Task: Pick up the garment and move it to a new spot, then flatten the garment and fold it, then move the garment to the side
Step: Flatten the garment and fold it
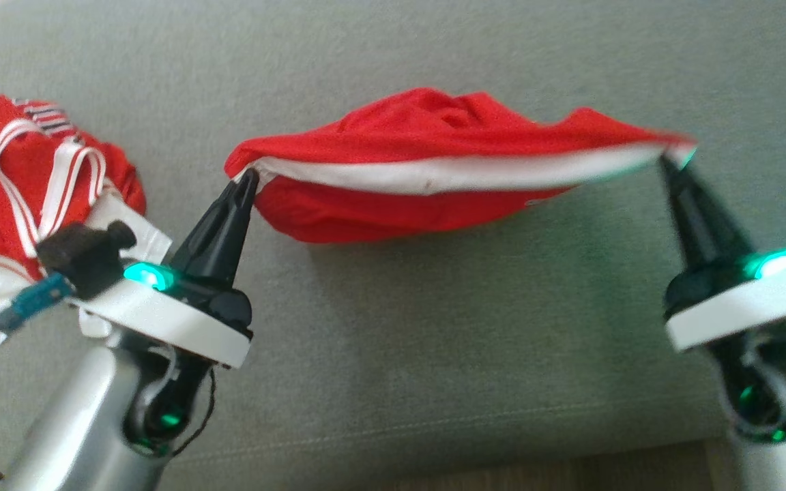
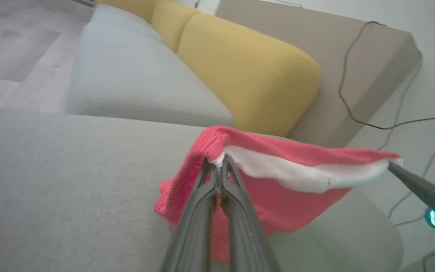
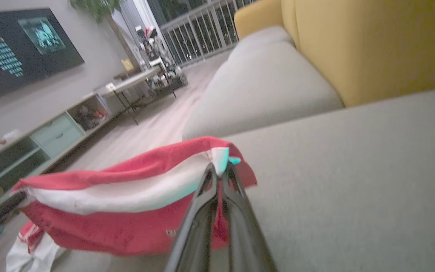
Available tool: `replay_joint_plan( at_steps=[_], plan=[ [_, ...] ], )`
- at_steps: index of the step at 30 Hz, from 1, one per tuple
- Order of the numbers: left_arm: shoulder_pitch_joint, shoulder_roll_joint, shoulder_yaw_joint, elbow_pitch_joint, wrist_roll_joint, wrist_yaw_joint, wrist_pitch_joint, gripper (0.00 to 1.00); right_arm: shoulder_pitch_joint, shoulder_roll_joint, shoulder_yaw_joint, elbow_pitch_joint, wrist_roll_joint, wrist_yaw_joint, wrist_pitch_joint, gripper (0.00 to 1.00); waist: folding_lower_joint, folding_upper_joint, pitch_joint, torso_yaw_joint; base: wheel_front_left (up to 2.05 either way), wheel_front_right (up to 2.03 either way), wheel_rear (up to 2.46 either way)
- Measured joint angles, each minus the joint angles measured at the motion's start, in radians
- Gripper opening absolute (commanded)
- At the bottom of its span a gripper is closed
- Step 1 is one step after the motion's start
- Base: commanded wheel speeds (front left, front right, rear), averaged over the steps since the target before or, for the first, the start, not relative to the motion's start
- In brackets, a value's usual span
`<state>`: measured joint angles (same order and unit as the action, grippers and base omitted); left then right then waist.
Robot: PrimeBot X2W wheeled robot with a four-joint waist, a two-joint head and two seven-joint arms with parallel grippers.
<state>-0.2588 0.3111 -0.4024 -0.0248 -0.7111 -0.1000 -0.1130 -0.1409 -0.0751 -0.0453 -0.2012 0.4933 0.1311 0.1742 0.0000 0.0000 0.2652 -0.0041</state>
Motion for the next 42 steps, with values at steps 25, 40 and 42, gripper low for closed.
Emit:
replay_joint_plan(
  at_steps=[25,40,42],
  plan=[
    [-0.658,0.053,0.049,0.005,-0.526,0.103,0.677,0.0,-0.785,-0.092,-0.151,0.289,0.006,0.0,0.443,0.0,0.0,0.0,-0.07,-0.079,0.0,0.0,0.0],
    [-1.24,0.039,-0.111,0.45,-0.01,-0.025,0.126,0.0,-1.256,-0.063,-0.103,0.562,-0.144,0.0,-0.123,0.0,0.0,0.0,0.267,-0.093,0.0,0.0,0.0],
    [-1.249,0.053,-0.206,0.451,0.003,-0.025,0.046,0.0,-1.25,-0.068,-0.074,0.576,-0.135,0.0,-0.156,0.0,0.0001,0.0,0.31,-0.094,0.0,0.0,0.0]
  ],
)
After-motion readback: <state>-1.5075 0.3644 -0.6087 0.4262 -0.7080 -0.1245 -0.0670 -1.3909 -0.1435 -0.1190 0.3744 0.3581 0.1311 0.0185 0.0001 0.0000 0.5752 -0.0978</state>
